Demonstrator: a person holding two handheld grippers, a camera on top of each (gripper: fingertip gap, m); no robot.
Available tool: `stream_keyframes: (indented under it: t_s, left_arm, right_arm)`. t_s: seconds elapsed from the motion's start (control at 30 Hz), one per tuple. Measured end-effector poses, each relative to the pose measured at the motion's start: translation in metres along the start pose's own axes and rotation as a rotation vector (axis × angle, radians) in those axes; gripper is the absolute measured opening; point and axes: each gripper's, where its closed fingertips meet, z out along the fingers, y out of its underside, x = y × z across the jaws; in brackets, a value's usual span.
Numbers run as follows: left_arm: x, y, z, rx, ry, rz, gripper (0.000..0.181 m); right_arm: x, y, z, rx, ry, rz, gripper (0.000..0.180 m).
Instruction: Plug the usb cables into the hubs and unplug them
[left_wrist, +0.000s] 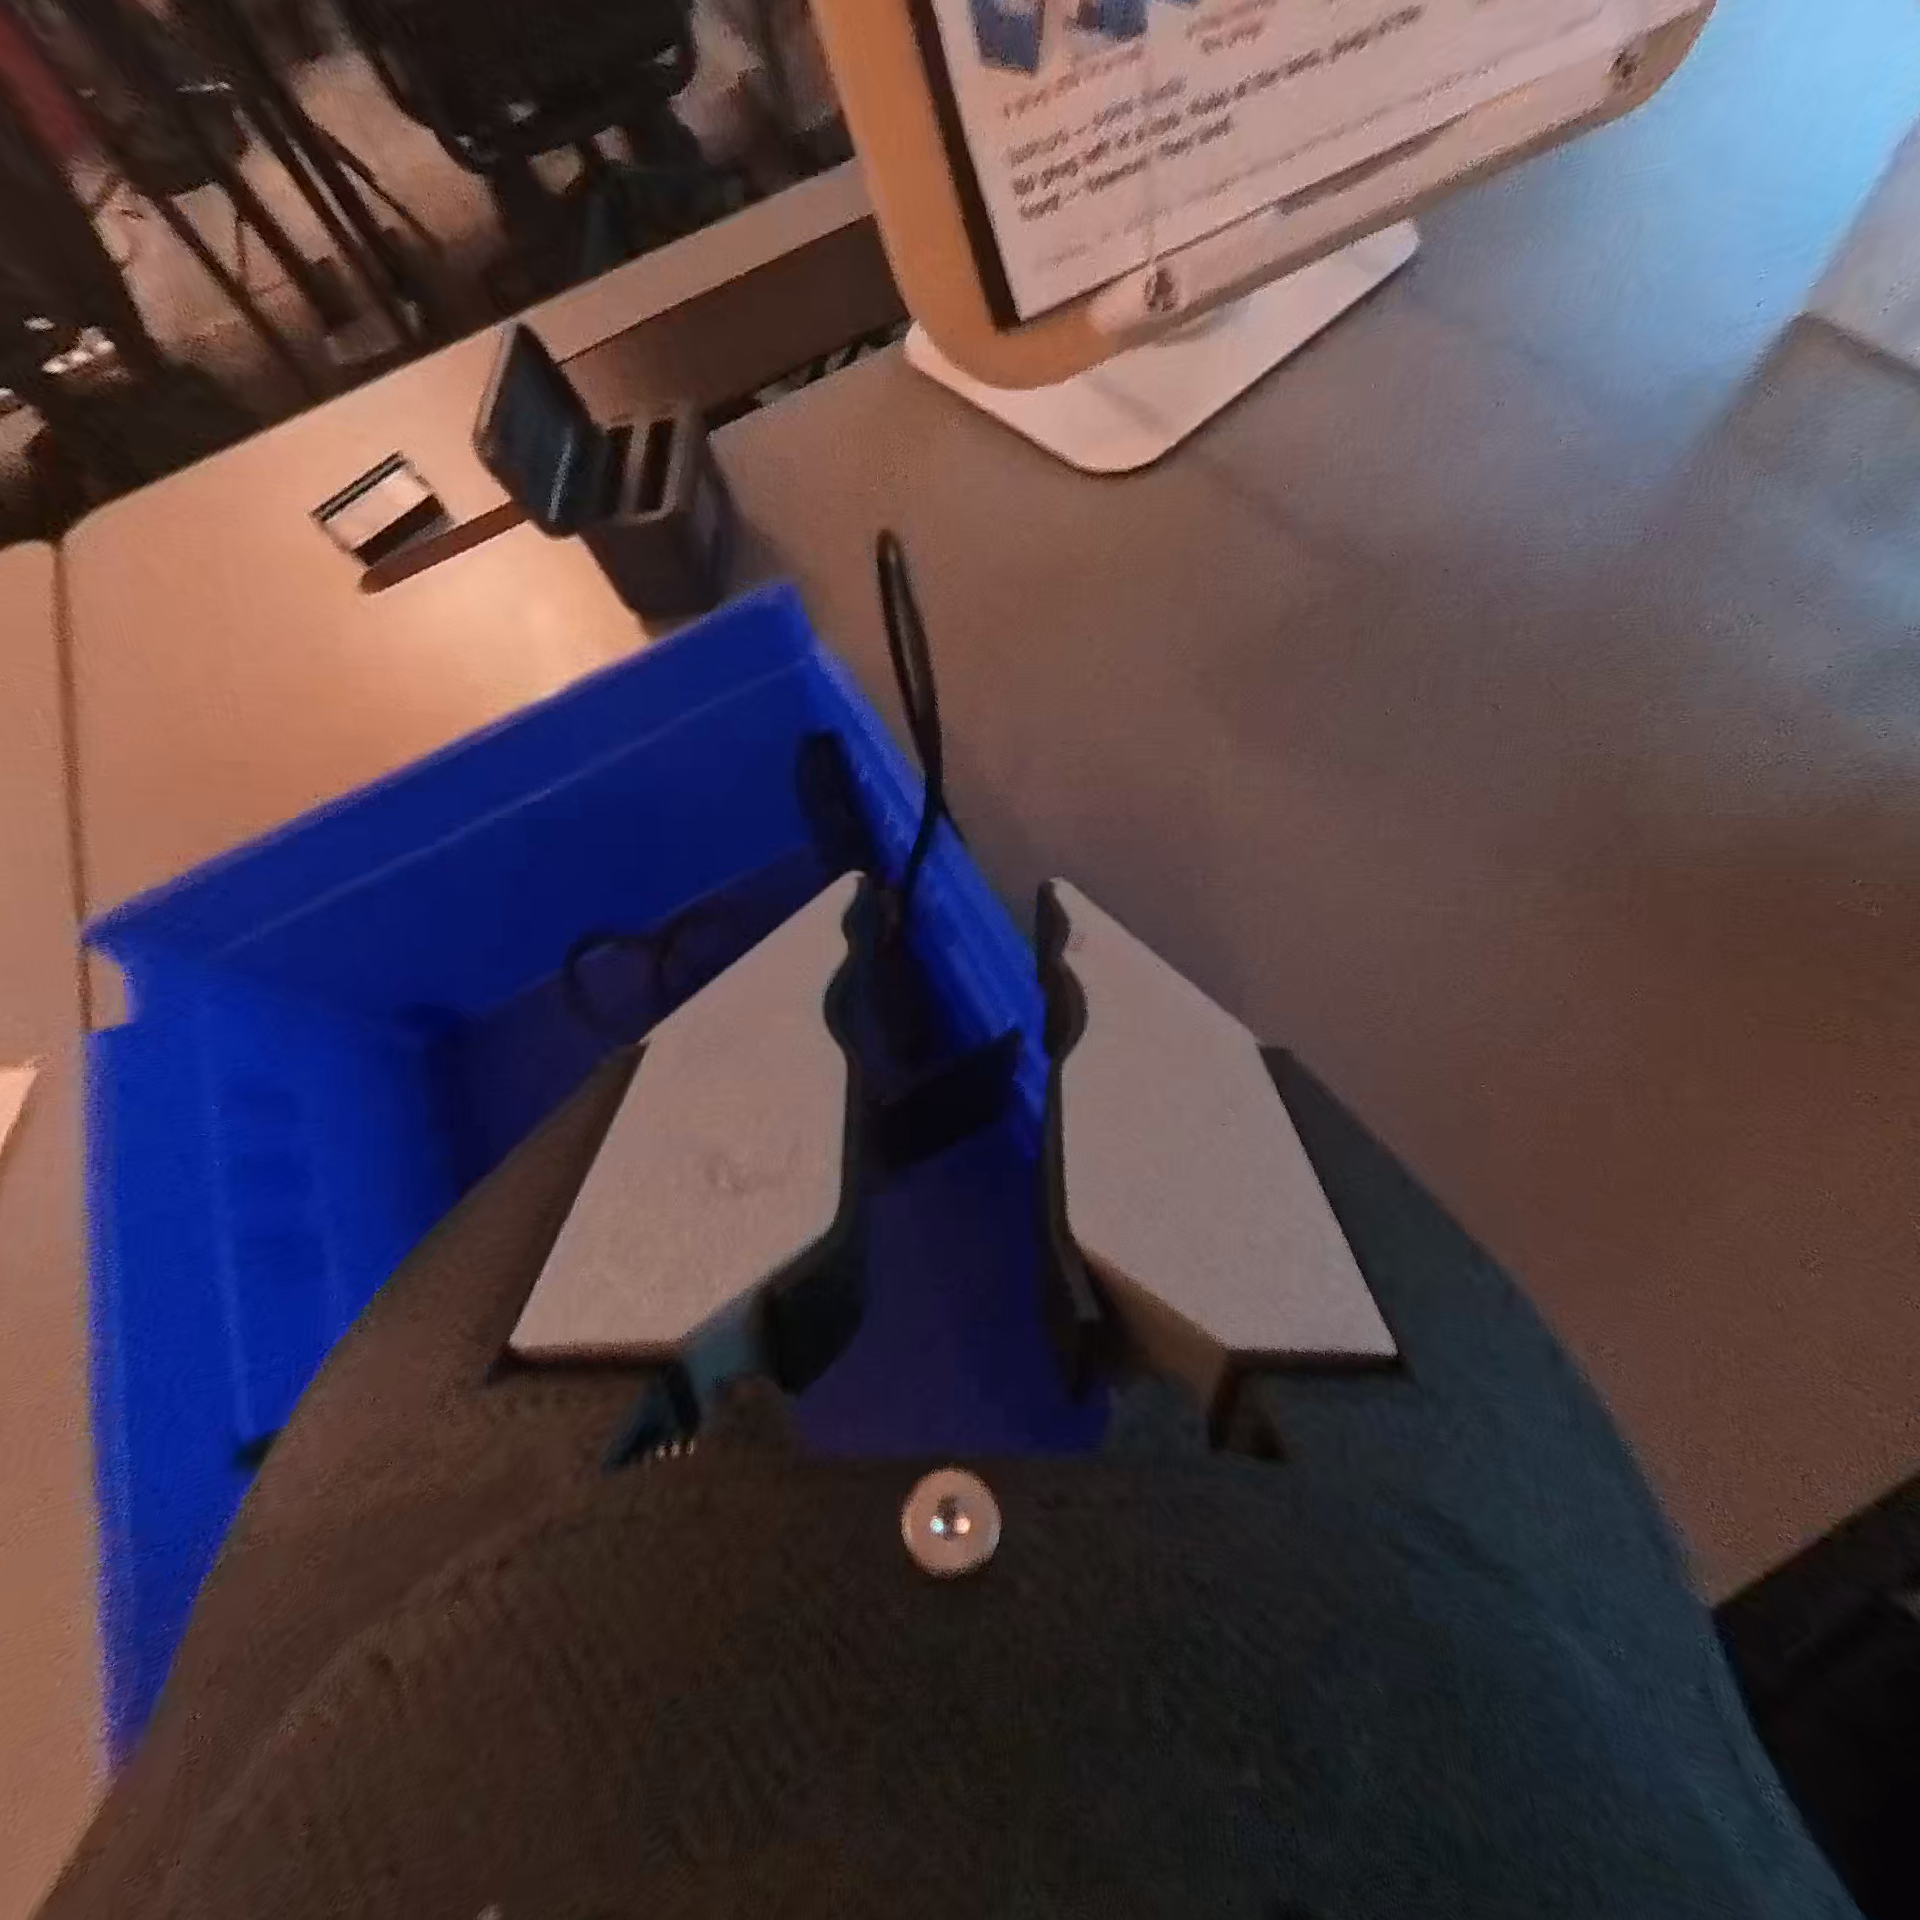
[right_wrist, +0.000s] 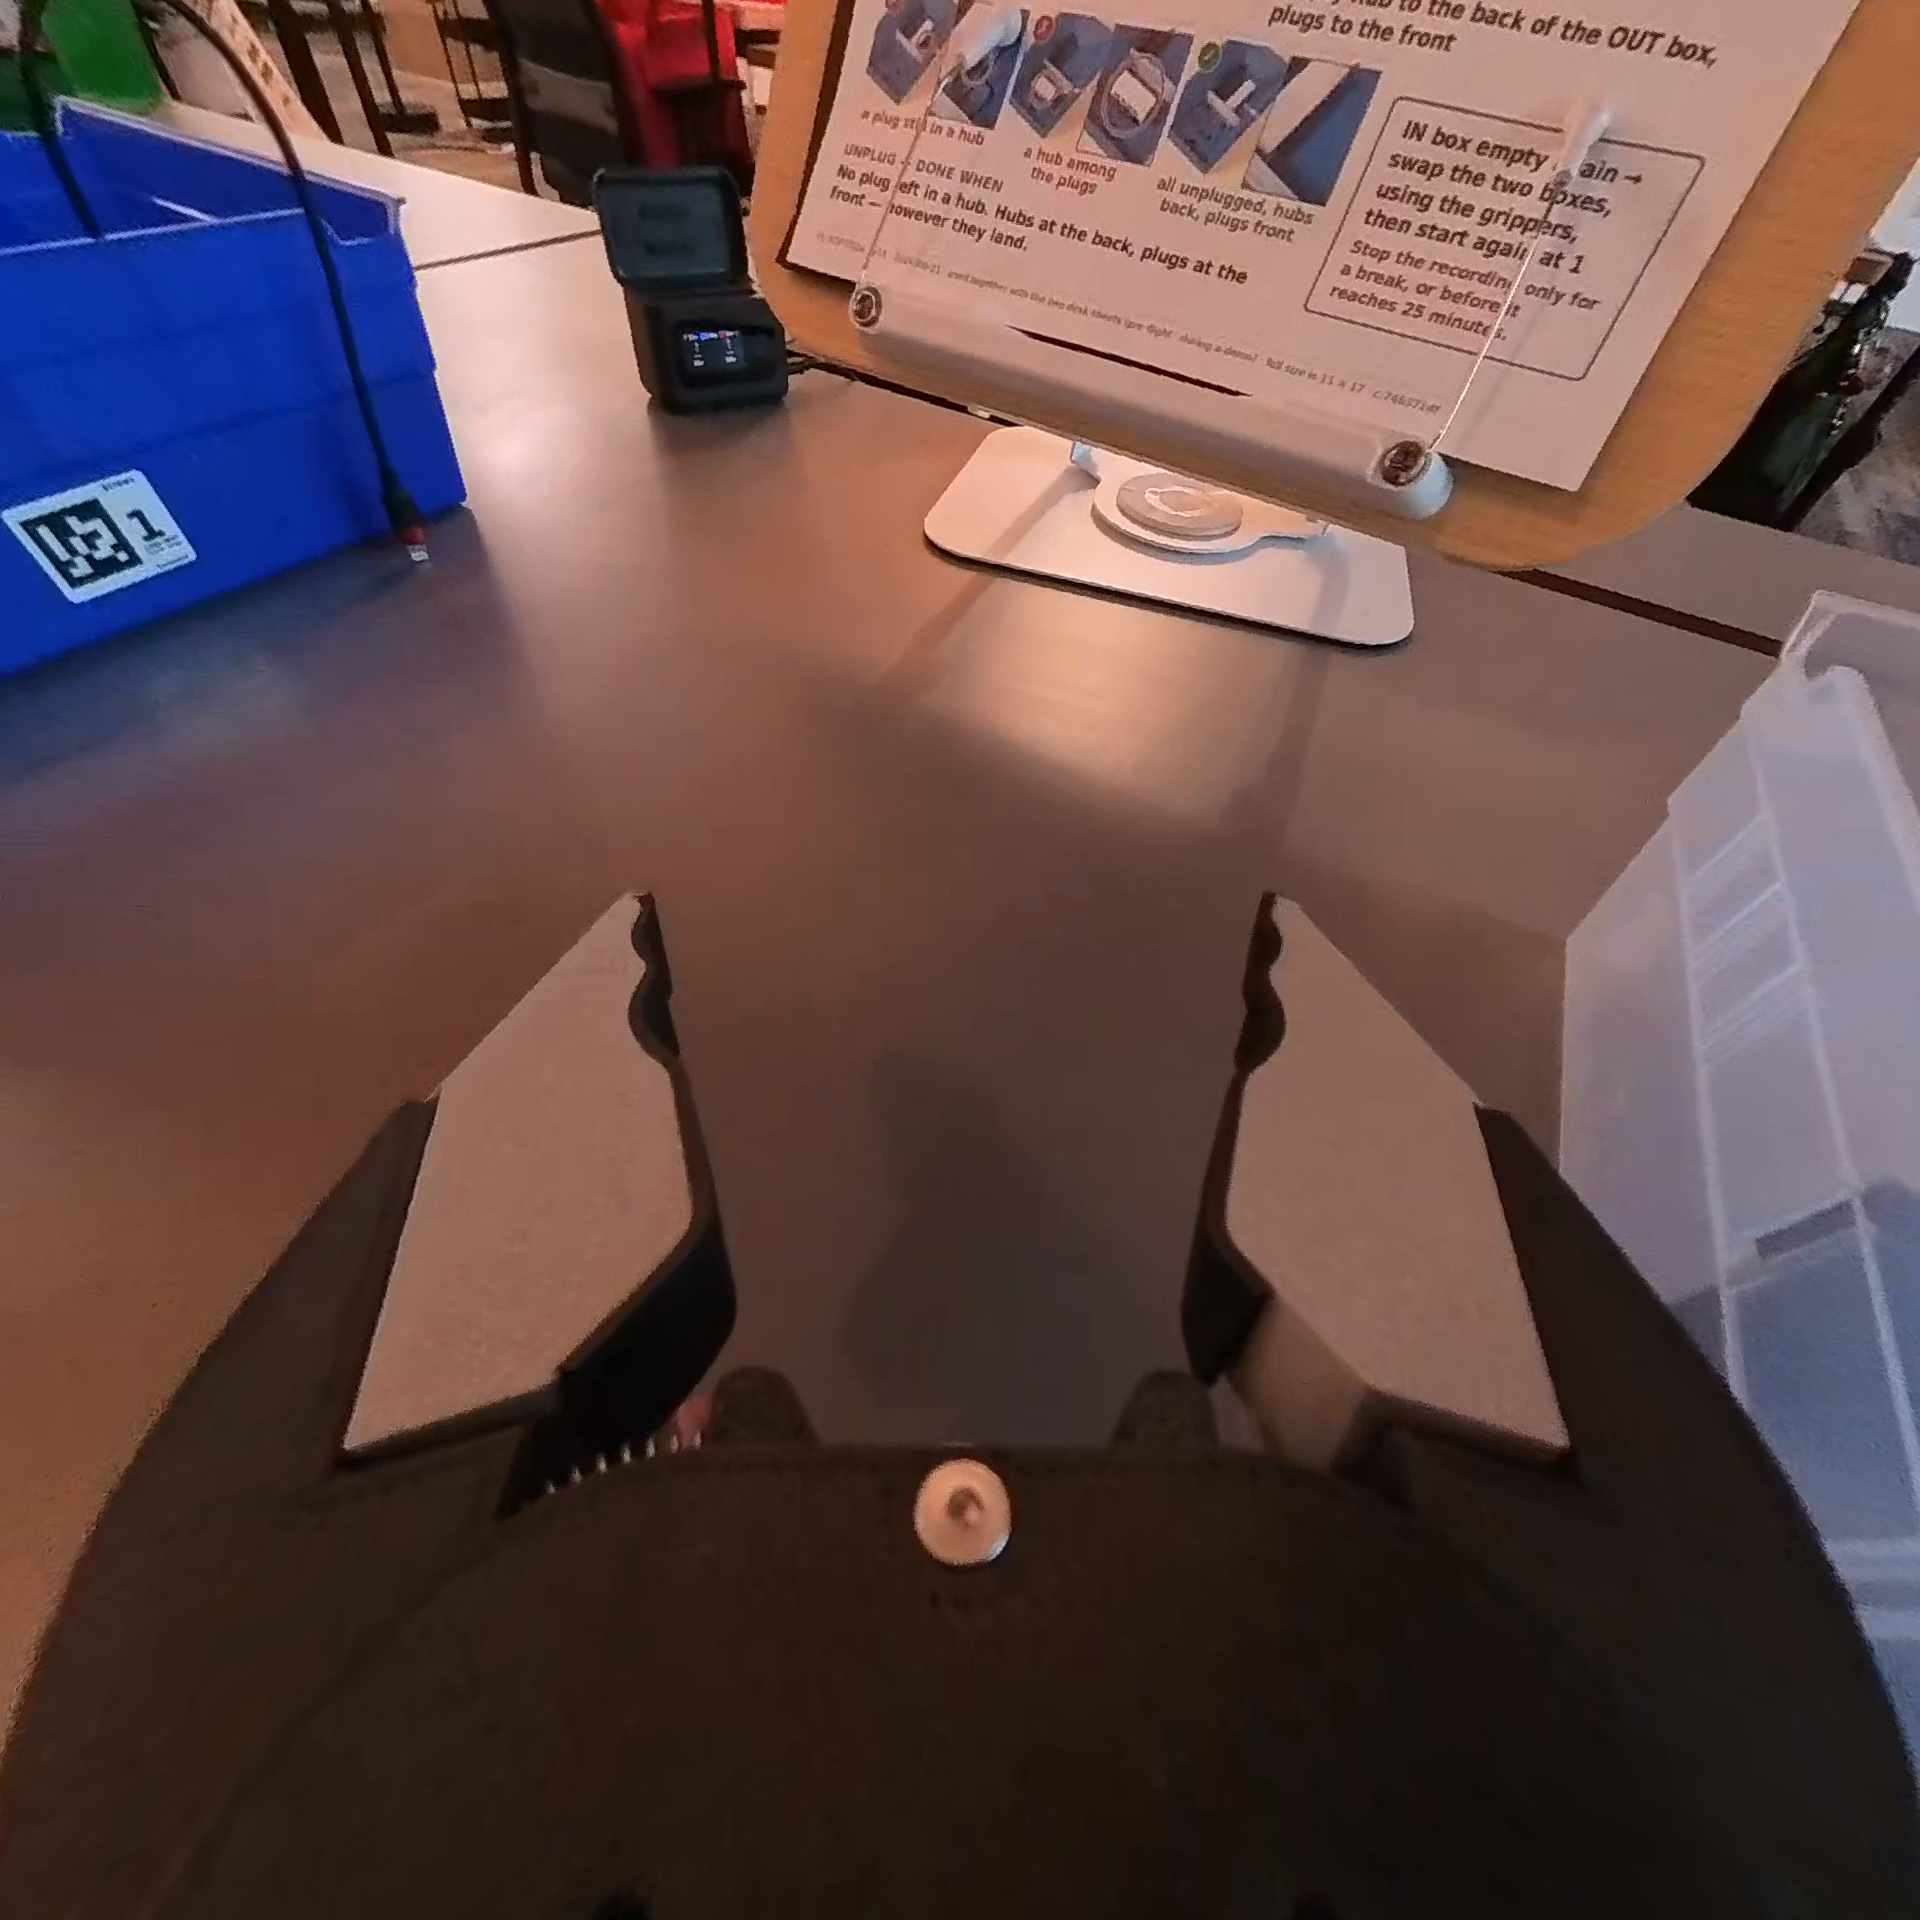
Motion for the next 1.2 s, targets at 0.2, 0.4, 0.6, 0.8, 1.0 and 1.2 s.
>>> stream_keyframes:
  t_s: [0.2, 0.4, 0.6, 0.8, 1.0, 1.2]
  left_arm:
    - [-0.005, -0.006, 0.033, -0.078, -0.006, -0.011, 0.027]
    - [-0.018, -0.014, 0.038, -0.04, -0.087, -0.011, 0.002]
    - [-0.039, -0.078, -0.02, 0.091, -0.238, 0.073, 0.001]
    - [-0.016, -0.158, -0.087, 0.223, -0.263, 0.166, 0.001]
    - [0.078, -0.174, -0.111, 0.23, -0.12, 0.425, 0.001]
    - [0.165, -0.134, -0.095, 0.199, 0.089, 0.564, 0.001]
  right_arm:
    - [-0.003, -0.001, -0.001, 0.009, -0.013, -0.009, 0.106]
    - [-0.005, -0.002, -0.002, 0.018, -0.023, -0.016, 0.105]
    - [-0.008, -0.003, -0.002, 0.019, -0.02, -0.04, 0.106]
    - [-0.016, -0.009, -0.008, 0.077, -0.052, -0.066, 0.107]
    - [-0.077, -0.025, -0.04, 0.126, -0.398, -0.204, 0.092]
    - [-0.13, -0.028, -0.101, -0.018, -0.704, -0.303, 0.125]
